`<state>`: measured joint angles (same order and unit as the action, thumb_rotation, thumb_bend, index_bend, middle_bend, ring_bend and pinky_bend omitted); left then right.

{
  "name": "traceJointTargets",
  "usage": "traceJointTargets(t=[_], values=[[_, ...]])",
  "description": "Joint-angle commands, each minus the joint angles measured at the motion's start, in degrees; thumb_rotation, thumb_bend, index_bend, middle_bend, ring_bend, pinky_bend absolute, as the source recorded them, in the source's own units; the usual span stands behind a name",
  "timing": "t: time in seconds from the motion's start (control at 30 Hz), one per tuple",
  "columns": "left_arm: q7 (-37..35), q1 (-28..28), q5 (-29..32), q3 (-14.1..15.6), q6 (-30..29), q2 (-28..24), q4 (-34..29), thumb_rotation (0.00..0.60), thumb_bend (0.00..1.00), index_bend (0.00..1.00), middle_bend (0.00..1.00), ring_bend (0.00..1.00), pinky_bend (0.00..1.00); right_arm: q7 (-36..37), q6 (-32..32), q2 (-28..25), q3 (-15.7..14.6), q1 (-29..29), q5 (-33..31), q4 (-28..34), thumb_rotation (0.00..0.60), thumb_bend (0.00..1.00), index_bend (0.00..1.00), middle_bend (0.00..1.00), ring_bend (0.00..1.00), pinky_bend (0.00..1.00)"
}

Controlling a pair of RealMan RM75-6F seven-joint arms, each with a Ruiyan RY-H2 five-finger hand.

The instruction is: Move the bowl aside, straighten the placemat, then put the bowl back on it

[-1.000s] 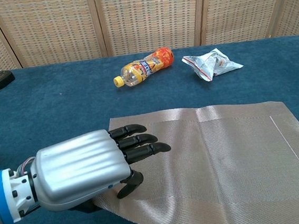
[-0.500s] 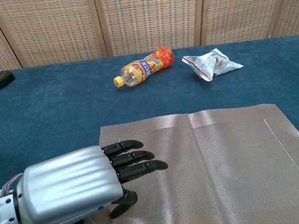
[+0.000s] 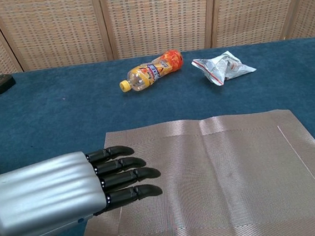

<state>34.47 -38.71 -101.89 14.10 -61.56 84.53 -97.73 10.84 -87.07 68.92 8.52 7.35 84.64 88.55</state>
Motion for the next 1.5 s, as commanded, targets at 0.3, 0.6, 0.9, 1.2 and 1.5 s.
traceJointTargets(t=[0.3,0.6,0.9,1.2,1.5], values=[[-8.84,6.7,-1.81,1.63,-12.3,-10.15,-3.08,0.6,0.14,0.05,0.0,0.0,0.0,-1.55,0.0,0.08,-0.69,-0.02,0.88,0.49,0.6,0.27,0.09,0.0,0.0,0.0],[-15.56,11.59,3.26,-0.18,-15.77,-13.38,3.93,0.6,0.15,0.12,0.0,0.0,0.0,-3.57,0.46,0.66,-1.46,0.12,1.5,0.74,0.6,0.27,0.09,0.0,0.0,0.0],[-21.61,15.53,6.05,-1.52,-17.37,-12.8,13.27,0.6,0.15,0.23,0.0,0.0,0.0,-5.04,0.73,1.29,-1.63,0.26,1.41,0.66,0.6,0.27,0.09,0.0,0.0,0.0],[-27.4,20.33,7.91,-1.94,-18.63,-11.17,23.25,0.6,0.16,0.32,0.0,0.0,0.0,-5.97,1.32,1.82,-1.94,0.49,1.43,0.47,0.6,0.27,0.09,0.0,0.0,0.0],[-32.21,24.3,10.21,-3.07,-18.78,-8.26,31.72,0.6,0.17,0.38,0.0,0.0,0.0,-6.53,1.63,2.07,-2.34,0.58,1.74,0.58,0.6,0.27,0.09,0.0,0.0,0.0]])
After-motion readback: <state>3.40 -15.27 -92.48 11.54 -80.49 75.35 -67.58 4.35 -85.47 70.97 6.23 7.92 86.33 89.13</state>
